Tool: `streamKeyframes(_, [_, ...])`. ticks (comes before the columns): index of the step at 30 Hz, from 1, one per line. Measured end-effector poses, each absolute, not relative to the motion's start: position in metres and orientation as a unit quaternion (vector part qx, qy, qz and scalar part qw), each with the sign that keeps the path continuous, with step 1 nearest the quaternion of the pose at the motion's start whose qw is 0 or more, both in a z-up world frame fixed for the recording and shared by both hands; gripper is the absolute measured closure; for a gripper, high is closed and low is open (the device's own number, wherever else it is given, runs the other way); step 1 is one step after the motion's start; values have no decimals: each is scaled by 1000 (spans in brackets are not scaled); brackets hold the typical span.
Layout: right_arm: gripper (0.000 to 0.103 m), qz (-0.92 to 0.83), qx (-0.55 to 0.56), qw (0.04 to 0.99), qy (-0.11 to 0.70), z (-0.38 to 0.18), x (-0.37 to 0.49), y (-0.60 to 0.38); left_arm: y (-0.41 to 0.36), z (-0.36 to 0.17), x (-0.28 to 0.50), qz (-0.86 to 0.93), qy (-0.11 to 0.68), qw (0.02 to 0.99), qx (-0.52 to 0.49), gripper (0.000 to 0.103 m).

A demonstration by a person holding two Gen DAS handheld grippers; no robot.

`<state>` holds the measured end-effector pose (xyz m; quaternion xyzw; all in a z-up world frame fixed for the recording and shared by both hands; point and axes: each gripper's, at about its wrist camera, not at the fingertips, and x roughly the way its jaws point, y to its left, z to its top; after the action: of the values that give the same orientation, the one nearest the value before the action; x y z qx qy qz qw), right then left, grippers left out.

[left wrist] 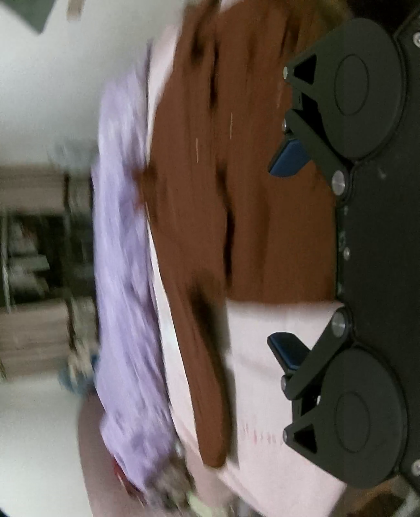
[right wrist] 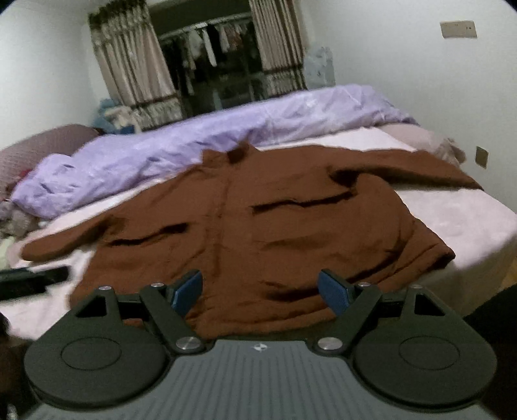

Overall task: Fold large clothes
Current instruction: 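Grasp the jacket sleeve with the left gripper and lift it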

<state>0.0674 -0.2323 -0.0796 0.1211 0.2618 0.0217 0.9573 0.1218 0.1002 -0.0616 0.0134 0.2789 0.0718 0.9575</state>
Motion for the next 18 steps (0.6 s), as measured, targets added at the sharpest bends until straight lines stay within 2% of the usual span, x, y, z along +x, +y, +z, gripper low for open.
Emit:
streamKeyframes(4, [8, -11, 130, 944, 303, -91, 117, -250, 203, -68, 190, 169, 286, 943, -14, 0])
streamKeyframes(11, [8, -83, 127, 933, 325, -97, 171, -273, 417, -83, 280, 322, 285, 881, -198, 0])
streamKeyframes(16, [10, -89, 114, 928, 343, -97, 194, -278, 503, -118, 328, 357, 312, 828, -300, 0])
streamKeyframes(17, [12, -85, 110, 928, 346, -97, 200, -278, 502, -118, 334, 376, 300, 832, -278, 10])
streamKeyframes(18, [15, -83, 104, 928, 349, -97, 206, -279, 502, -118, 342, 384, 305, 832, -257, 24])
